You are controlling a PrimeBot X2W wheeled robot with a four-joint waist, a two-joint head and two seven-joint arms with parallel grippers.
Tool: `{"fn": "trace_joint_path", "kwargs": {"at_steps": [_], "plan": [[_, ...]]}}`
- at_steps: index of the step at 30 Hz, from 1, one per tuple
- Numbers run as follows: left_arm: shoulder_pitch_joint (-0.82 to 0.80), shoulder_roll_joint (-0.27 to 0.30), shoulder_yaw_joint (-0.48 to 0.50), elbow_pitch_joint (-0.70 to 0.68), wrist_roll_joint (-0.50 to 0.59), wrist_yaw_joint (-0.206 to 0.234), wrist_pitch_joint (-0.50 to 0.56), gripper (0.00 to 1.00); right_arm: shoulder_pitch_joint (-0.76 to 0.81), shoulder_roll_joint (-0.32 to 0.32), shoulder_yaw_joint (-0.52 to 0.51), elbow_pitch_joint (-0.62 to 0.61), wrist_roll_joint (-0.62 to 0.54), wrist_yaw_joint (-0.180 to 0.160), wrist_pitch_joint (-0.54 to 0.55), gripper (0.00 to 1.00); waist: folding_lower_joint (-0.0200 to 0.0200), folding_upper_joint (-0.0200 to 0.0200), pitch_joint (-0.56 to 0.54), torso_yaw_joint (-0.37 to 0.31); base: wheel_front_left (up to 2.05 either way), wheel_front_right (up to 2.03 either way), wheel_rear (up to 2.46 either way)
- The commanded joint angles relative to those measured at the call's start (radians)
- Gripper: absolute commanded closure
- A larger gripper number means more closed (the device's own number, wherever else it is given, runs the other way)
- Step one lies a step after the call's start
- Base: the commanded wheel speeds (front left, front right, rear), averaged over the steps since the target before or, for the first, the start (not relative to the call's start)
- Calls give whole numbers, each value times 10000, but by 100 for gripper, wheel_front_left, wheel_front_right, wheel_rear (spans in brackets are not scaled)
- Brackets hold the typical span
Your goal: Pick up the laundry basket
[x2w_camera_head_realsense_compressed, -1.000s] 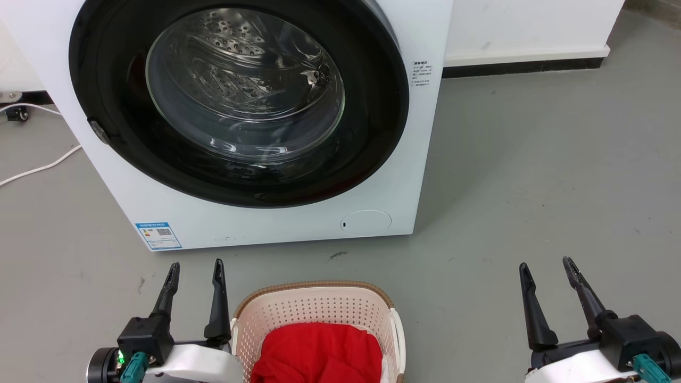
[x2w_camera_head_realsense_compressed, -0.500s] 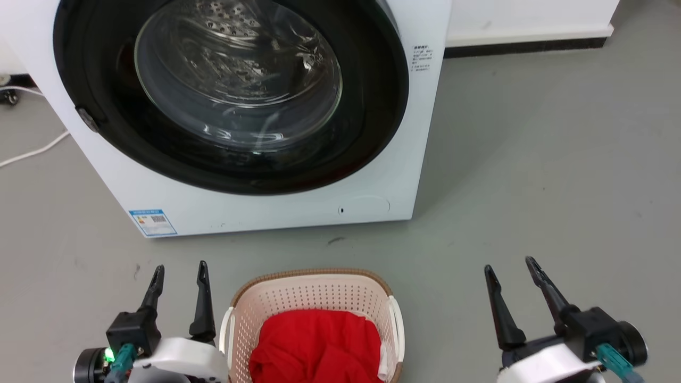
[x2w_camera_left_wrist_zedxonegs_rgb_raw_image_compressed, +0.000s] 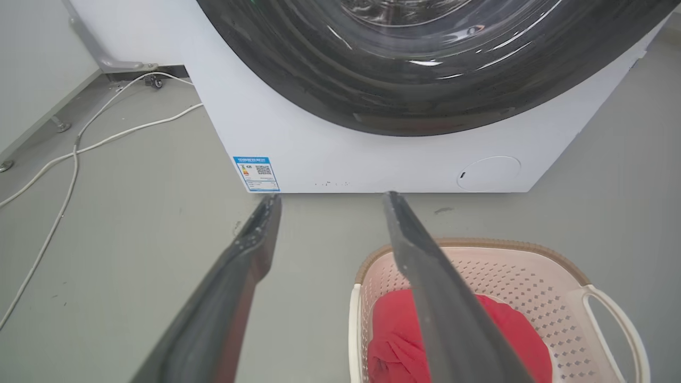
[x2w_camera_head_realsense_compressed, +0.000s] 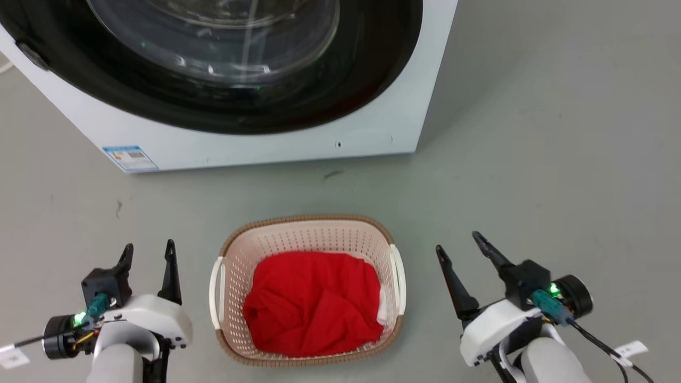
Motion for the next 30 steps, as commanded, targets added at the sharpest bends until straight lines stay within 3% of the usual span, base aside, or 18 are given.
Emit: {"fn": "trace_joint_path", "kwargs": {"at_steps": [1, 14, 30], "plan": [[-201, 54, 9, 154, 24, -17, -25, 0, -170, -23, 96, 209, 60, -7, -20, 0, -1, 0, 473, -54, 0, 0, 0], [-1949, 597, -548, 2822, -208, -237, -25, 0, -2454, -22, 1491, 3285, 251, -7, -20, 0, -1, 0, 2065, -68, 0, 0, 0], [-3588, 955, -1865, 4658, -915, -257, -24, 0, -4240, -20, 2797, 5172, 952, -7, -21, 0, -1, 0, 3755, -105, 0, 0, 0]]}}
